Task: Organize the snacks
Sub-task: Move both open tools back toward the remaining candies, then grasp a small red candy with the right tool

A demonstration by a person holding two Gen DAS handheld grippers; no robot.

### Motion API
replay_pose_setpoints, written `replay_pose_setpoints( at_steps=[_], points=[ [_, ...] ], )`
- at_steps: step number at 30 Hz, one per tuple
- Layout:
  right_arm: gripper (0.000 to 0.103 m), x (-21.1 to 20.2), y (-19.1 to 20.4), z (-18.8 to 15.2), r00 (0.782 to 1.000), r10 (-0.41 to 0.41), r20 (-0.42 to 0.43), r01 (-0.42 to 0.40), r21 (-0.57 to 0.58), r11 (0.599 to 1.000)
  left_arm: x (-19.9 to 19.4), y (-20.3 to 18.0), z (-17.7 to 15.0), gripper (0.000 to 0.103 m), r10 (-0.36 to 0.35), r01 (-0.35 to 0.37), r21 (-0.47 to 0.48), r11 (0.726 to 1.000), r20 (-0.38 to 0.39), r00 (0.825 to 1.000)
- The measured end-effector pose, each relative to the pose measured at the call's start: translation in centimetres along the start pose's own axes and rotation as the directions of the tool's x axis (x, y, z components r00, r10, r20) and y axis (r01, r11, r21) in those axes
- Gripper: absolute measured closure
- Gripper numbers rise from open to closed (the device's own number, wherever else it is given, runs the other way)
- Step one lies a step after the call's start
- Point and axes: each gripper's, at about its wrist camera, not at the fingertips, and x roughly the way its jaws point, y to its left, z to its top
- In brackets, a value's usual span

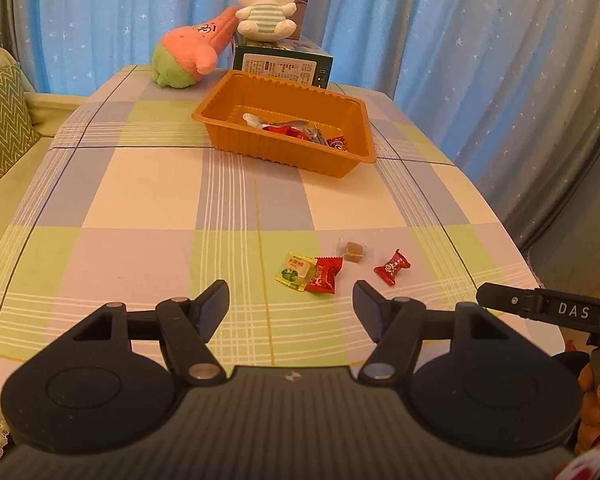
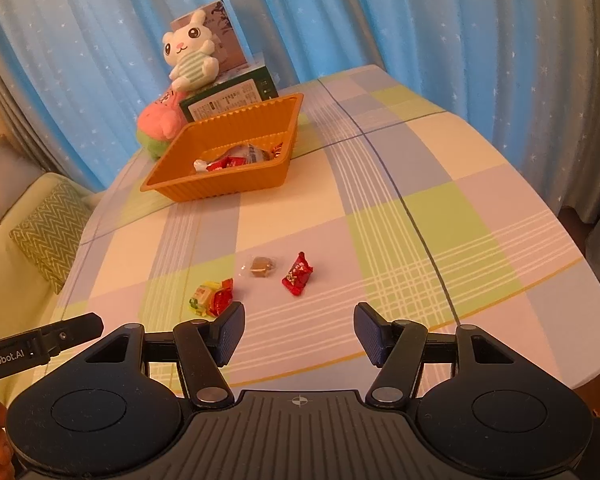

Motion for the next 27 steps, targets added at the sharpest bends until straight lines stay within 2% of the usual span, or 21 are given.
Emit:
replay_pose_setpoints(
  at_steps=[13,27],
  points=[
    [0.042,1.7,-0.8,0.0,1.000,-0.009,-0.012,0.010,0.020,1.000,2.0,-0.6,-0.1,0.038,-0.006,0.006,0.023,1.000,-0.019,1.000],
    [0.043,6.6,-2.0,-0.5,0.998,-0.005,-0.060,0.008,0.050,0.999,6.5,-0.9,-0.5,0.039,-0.026,0.030,0.055,0.998,-0.066,0.997]
  ],
)
